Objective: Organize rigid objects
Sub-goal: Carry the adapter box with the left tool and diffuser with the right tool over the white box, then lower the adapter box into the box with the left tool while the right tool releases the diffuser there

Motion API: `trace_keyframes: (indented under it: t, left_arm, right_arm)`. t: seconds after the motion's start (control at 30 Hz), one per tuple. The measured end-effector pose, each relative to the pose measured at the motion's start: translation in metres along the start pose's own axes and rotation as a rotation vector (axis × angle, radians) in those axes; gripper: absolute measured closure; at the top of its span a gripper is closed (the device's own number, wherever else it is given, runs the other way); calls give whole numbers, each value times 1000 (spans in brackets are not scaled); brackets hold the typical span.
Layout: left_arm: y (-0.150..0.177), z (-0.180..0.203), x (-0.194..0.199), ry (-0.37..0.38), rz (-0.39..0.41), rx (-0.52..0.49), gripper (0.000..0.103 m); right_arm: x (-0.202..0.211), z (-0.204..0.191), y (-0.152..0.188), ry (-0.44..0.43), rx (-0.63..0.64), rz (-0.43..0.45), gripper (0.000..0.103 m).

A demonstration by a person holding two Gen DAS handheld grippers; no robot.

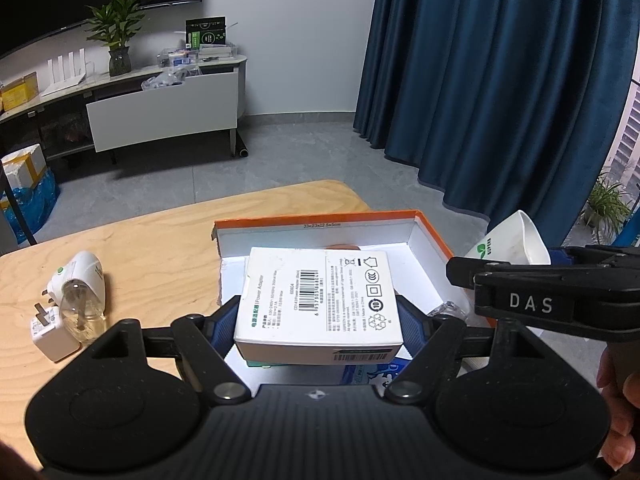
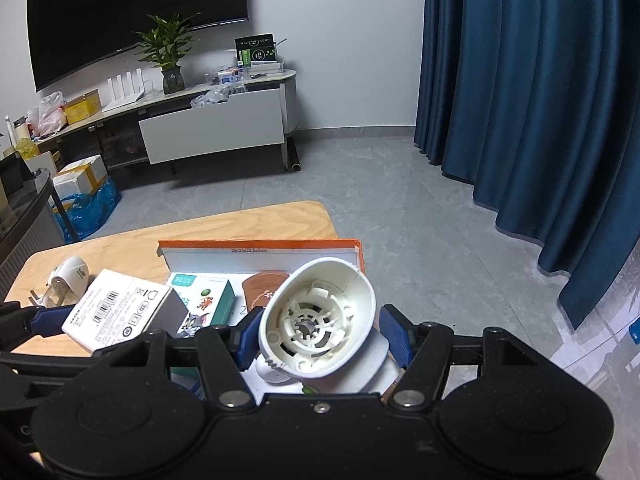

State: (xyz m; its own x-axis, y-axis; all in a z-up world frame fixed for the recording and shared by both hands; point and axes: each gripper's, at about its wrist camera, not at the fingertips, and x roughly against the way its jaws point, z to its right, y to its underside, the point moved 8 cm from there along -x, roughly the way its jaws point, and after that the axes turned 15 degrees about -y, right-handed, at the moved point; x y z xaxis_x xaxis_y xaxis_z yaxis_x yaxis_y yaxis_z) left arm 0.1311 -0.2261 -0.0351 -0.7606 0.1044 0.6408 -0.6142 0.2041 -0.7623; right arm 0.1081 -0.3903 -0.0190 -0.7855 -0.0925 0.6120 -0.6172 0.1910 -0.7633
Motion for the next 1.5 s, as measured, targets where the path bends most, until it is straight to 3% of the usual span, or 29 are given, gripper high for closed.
trace_keyframes:
  t: [1.3, 1.37, 1.47, 1.5]
  left_arm:
    - [0, 8, -20, 27, -32, -27, 24]
    - [0, 8, -21, 30, -33, -27, 24]
    - [-1, 10, -23, 32, -34, -30, 24]
    - [-1, 10, -24, 34, -36, -30, 24]
  right_arm:
    - [-53, -1, -19, -14, 7, -60, 28]
    - [-57, -2, -20, -14, 10, -67, 29]
    - [-61, -3, -23, -19, 17, -72, 43]
    - [-62, -3, -24, -20, 21, -71, 43]
